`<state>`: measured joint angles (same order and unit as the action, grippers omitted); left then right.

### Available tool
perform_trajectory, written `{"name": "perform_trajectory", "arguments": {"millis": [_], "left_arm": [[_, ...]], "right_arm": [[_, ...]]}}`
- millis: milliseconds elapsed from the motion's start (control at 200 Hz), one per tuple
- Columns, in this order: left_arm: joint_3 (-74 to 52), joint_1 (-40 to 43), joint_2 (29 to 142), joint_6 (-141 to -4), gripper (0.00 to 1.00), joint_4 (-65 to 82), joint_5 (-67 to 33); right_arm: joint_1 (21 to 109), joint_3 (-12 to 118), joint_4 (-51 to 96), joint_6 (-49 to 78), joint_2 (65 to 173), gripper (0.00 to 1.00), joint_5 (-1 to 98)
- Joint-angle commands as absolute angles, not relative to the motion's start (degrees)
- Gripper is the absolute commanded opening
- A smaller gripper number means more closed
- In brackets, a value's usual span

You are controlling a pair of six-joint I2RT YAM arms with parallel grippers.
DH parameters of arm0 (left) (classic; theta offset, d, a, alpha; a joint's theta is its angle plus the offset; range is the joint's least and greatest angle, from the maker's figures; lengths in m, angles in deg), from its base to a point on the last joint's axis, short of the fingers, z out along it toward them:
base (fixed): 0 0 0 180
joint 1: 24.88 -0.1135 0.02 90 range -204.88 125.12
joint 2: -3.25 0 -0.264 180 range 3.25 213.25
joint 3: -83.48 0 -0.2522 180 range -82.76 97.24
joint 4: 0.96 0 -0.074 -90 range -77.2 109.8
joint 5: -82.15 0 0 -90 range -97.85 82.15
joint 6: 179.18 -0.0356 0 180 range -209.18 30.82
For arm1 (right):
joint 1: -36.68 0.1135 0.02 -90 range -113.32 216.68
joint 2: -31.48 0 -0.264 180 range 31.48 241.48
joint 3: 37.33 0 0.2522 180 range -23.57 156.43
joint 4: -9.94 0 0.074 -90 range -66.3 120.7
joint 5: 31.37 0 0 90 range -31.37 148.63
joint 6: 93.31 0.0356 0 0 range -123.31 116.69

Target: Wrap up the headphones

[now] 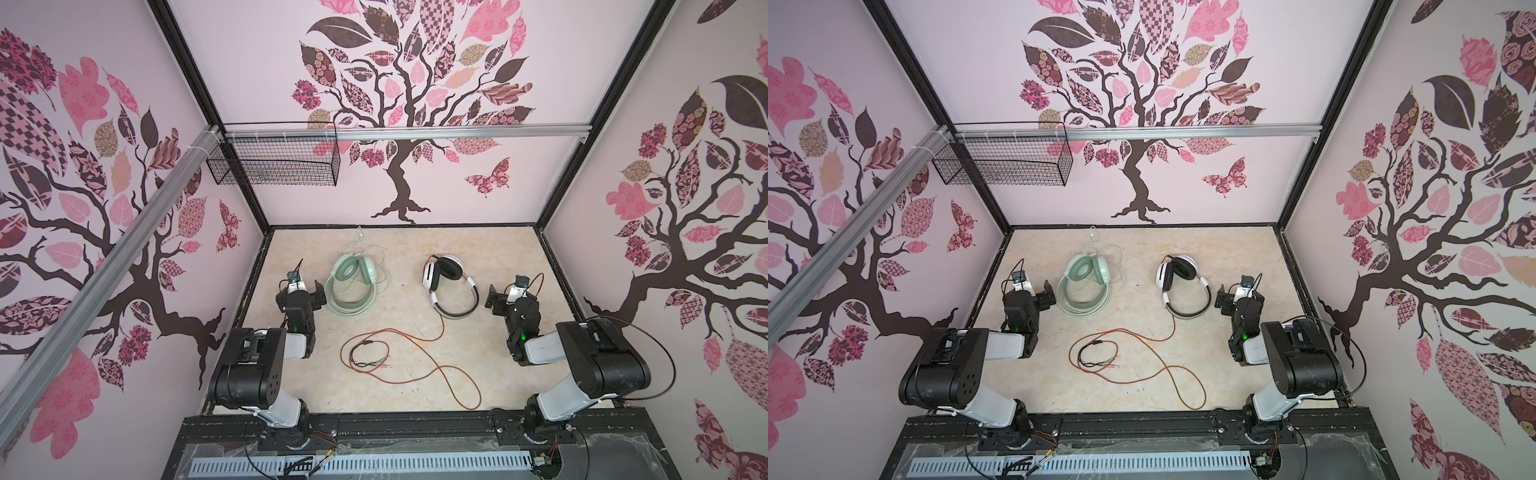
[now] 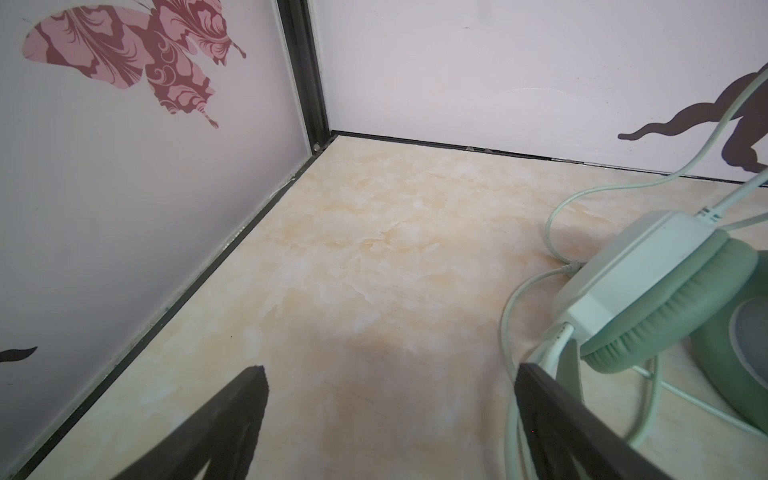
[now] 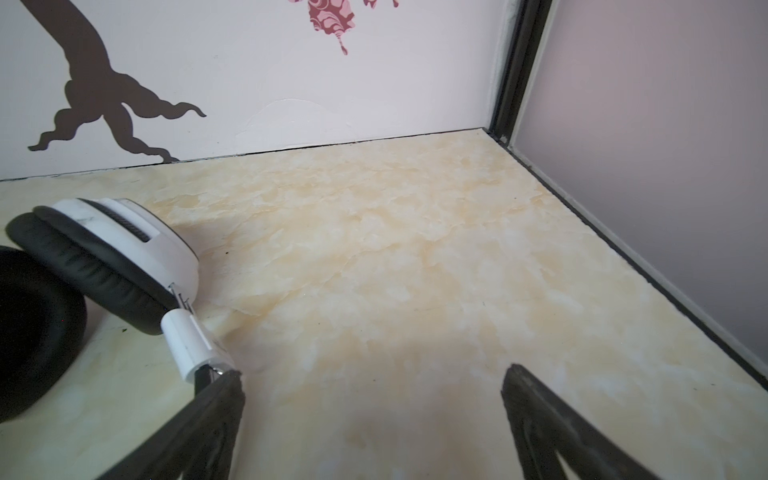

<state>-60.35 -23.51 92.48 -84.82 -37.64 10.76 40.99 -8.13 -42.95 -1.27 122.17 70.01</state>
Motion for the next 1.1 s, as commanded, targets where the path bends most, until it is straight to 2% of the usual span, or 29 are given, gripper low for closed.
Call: {"name": "perform_trajectory", "arguments": {"millis": [0,140,195,245,295,390,490,580,720,820,915,1095], "left_arm": [[-61.45,-23.91,92.51,-84.78,0.96,-38.41,9.81],[-61.43,-23.97,92.50,-84.78,0.96,-38.29,9.89],[-61.43,-23.91,92.55,-84.81,0.96,-38.32,9.89],[-61.42,-23.96,92.52,-84.79,0.96,-38.42,9.90],[-61.40,-23.91,92.62,-84.70,0.97,-38.36,9.90],[-61.25,-23.99,92.68,-84.66,0.96,-38.16,9.90],[-61.39,-23.91,92.54,-84.78,0.97,-38.38,9.85],[-62.41,-21.36,91.59,-86.06,0.96,-39.53,15.51],[-64.88,-19.67,91.65,-87.34,0.97,-44.95,17.05],[-62.91,-20.25,92.44,-86.77,0.96,-42.30,16.79],[-61.74,-24.31,91.90,-83.71,0.97,-37.98,11.59],[-61.94,-24.21,91.55,-83.71,0.96,-38.41,12.43]], "right_arm": [[40.97,-7.94,-44.06,-2.90,120.84,1.00,66.85],[40.96,-8.71,-44.99,-3.04,120.45,1.00,67.00],[43.07,-10.80,-49.35,-5.31,118.53,1.00,69.91],[49.62,-9.06,-42.69,-10.04,112.98,1.00,79.13],[54.83,-3.62,-29.52,-10.21,107.21,1.00,82.20],[55.85,6.62,-4.85,10.15,98.46,1.00,80.78],[55.49,10.50,15.35,37.65,95.10,1.00,93.71],[51.99,10.56,17.95,33.20,92.59,1.00,78.45],[51.98,10.72,21.92,30.05,87.94,0.99,68.02],[51.97,10.06,23.91,27.83,84.10,1.00,65.17],[52.06,7.64,22.10,27.52,81.55,1.00,59.57],[55.06,9.11,22.15,28.93,84.78,1.00,49.85]]}}
